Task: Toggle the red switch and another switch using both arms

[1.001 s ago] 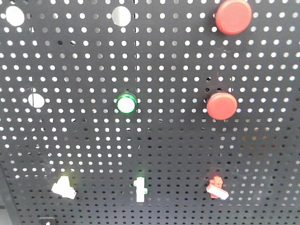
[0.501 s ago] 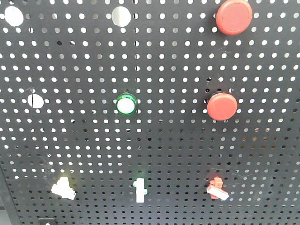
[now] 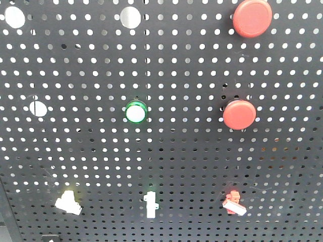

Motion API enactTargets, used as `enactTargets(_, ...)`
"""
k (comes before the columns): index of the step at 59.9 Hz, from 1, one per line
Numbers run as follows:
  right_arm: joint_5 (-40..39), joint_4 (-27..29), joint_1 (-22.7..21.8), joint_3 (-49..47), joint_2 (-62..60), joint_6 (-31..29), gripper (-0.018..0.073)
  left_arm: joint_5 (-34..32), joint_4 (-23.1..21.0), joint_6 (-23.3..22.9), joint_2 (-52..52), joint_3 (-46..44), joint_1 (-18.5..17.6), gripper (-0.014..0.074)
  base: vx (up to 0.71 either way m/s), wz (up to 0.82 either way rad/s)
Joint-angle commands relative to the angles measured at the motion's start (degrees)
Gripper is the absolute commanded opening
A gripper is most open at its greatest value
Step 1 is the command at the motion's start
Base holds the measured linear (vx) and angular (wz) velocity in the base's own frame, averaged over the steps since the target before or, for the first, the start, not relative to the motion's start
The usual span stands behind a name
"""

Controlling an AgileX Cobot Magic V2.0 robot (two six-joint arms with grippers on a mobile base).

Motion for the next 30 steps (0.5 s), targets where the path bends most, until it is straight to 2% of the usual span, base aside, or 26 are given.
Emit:
enactTargets(1,-7.2,0.3,-0.1,-2.7,-0.6,0.5,-0.0006,-10.8,-0.2,-0.5,-0.5,0.7,-0.1,0.0002,0.0,0.0)
enactTargets(4,-6.3,0.2,-0.1,-5.1,-0.6,0.5,-0.0006,-14.4,-0.2,-0.5,-0.5,0.7,-0.1,0.0002,0.0,0.0)
enactTargets(9,-3.8,-0.6,-0.1,-10.5,-0.5,0.5,-0.0006,-24.5,-0.2,-1.9,-0.5,-0.5,-0.1,0.0002,0.0,0.0)
enactTargets(13,-2.0,-0.6,-0.1,-14.5,0.6,0.5,-0.0006,-27.6,-0.2,-3.3,-0.5,-3.1,-0.1,0.0002,0.0,0.0)
enactTargets(17,-0.5,-0.6,-0.1,-18.7,2.9,0.5,-0.0006,-26.1,0.0,-4.1,-0.4,-8.0,-0.1,0.0002,0.0,0.0)
enactTargets(21,-0.1,-0.6,-0.1,-22.0,6.4,0.5,-0.0006,-21.4,0.5,-4.0,0.6,-14.0,-0.1,0.0002,0.0,0.0)
enactTargets(30,-1.5,-0.9,-0.1,-26.4,14.7,-1.9,-0.0006,-10.3,7.0,-3.9,7.2,-25.8,-0.1,0.0002,0.0,0.0)
